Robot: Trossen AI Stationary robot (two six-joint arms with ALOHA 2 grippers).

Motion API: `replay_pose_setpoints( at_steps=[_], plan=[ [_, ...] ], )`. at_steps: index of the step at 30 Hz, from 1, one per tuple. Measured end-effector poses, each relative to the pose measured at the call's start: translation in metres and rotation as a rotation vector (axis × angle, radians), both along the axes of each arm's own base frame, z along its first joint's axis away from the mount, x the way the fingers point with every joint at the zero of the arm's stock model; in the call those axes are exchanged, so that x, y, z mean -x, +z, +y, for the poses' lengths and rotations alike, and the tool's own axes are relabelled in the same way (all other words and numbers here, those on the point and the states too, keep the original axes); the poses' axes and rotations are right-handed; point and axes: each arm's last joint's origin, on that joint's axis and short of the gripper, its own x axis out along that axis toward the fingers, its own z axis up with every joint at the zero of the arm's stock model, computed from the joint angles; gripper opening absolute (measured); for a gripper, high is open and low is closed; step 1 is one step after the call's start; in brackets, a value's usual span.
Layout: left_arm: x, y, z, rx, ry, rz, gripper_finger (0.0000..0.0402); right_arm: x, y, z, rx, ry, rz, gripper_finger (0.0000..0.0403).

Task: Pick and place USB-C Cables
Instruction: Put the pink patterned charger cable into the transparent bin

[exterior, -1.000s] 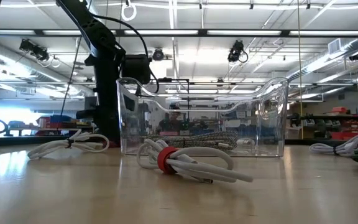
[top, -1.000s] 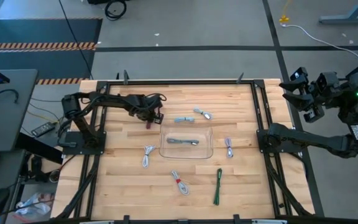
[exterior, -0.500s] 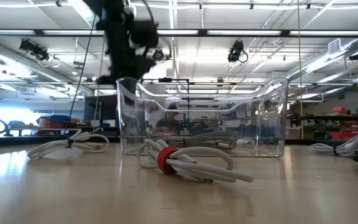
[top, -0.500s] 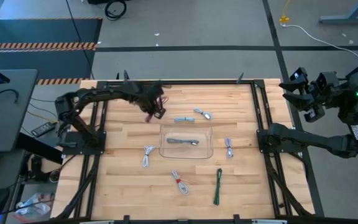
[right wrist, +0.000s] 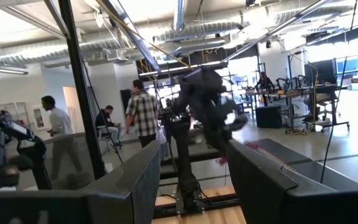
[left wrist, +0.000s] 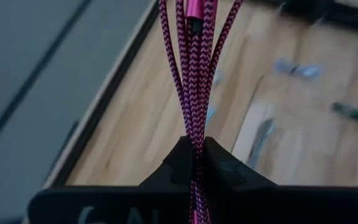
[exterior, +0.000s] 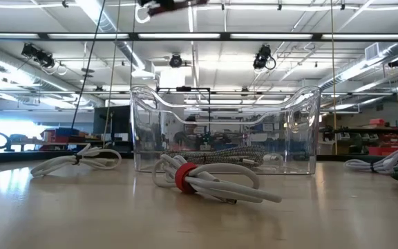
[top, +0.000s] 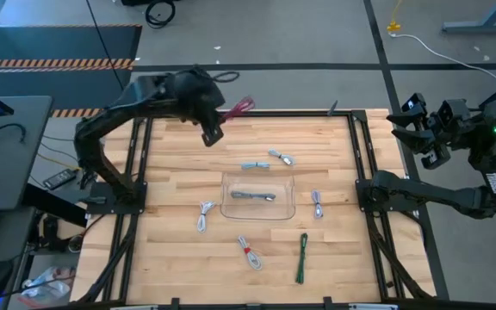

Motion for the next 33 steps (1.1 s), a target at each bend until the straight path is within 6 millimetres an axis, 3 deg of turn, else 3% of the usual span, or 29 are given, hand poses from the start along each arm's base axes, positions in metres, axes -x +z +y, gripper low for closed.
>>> replay_pose_setpoints(
  at_steps=[3, 6, 13, 17, 23, 29, 33],
  plan=[
    [0.003, 0.018, -0.015, -0.040, -0.078, -0.054, 0.0019, 0.000, 0.000, 0.000, 0.000, 0.000, 0.000, 0.0191],
    [0.002, 0.023, -0.029, -0.041, -0.183, -0.075, 0.0019, 0.000, 0.000, 0.000, -0.007, 0.002, 0.000, 0.0191],
    [-0.030, -0.002, -0.056, 0.035, -0.401, 0.003, 0.0019, 0.000, 0.000, 0.000, -0.053, 0.013, -0.002, 0.0180],
    [-0.062, -0.032, -0.063, 0.103, -0.499, 0.091, 0.0019, 0.000, 0.000, 0.000, -0.058, 0.015, -0.003, 0.0174],
    [-0.110, -0.094, -0.064, 0.206, -0.609, 0.262, 0.0019, 0.000, 0.000, 0.000, -0.059, 0.022, -0.002, 0.0173],
    [-0.141, -0.152, -0.066, 0.252, -0.651, 0.433, 0.0019, 0.000, 0.000, 0.001, -0.053, 0.046, 0.002, 0.0170],
    [-0.155, -0.178, -0.068, 0.231, -0.622, 0.492, 0.0019, 0.000, 0.000, 0.001, -0.050, 0.058, 0.004, 0.0169]
  ],
)
